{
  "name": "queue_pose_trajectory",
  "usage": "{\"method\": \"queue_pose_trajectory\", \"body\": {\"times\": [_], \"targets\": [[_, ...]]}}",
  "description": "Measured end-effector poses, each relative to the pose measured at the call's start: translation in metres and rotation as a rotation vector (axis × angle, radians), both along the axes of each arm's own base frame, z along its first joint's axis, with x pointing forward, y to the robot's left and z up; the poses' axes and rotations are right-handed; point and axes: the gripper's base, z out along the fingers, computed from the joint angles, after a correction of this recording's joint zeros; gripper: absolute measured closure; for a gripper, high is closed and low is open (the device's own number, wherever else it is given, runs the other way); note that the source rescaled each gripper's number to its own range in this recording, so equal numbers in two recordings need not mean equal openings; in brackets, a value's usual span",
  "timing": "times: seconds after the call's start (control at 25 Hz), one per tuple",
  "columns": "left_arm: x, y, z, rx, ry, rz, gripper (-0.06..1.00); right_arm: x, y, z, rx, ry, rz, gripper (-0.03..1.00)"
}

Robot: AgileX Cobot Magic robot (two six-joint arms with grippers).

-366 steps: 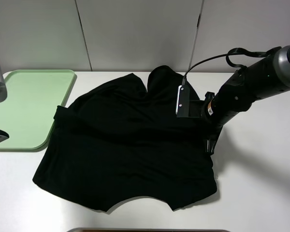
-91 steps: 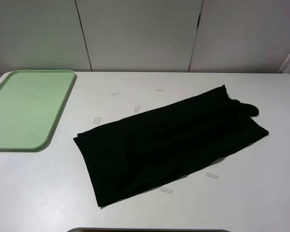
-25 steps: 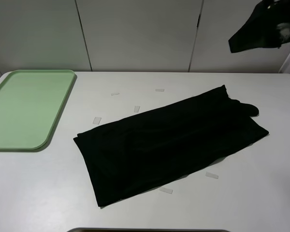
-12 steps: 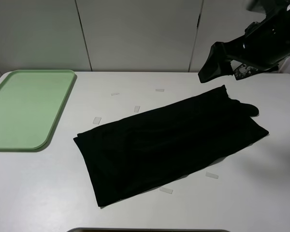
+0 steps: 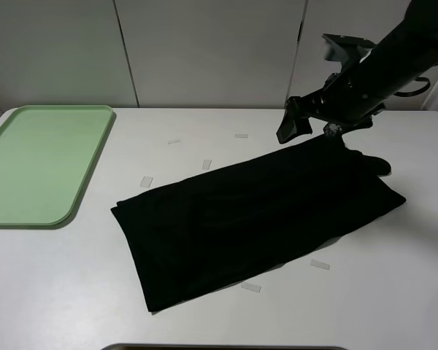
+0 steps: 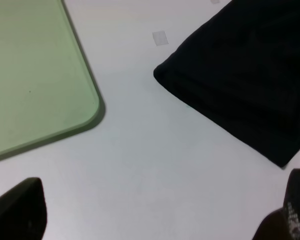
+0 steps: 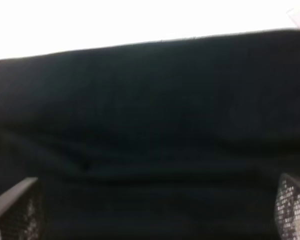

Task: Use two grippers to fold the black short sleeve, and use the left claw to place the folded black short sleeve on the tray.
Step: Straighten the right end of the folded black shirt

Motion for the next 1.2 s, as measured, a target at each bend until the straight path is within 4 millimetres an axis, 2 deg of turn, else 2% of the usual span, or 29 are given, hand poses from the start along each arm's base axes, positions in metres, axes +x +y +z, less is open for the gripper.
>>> {"method": "queue_pose_trajectory", "body": {"times": [0.24, 0.44, 0.6, 1.2], "targets": [[0.000, 0.000, 0.000, 0.000, 0.000, 0.000, 0.01, 0.043, 0.005, -0.035, -0.094, 0.012, 0.043, -0.03], [0.000, 0.000, 0.000, 0.000, 0.000, 0.000, 0.01, 0.063, -0.001, -0.064, -0.157, 0.023, 0.029, -0.03], [0.000, 0.000, 0.000, -0.001, 0.000, 0.001, 0.01, 0.065, -0.012, -0.082, -0.163, 0.091, -0.039, -0.03], [0.000, 0.000, 0.000, -0.001, 0.000, 0.001, 0.01, 0.054, -0.047, -0.091, -0.259, 0.255, -0.120, -0.03]]}}
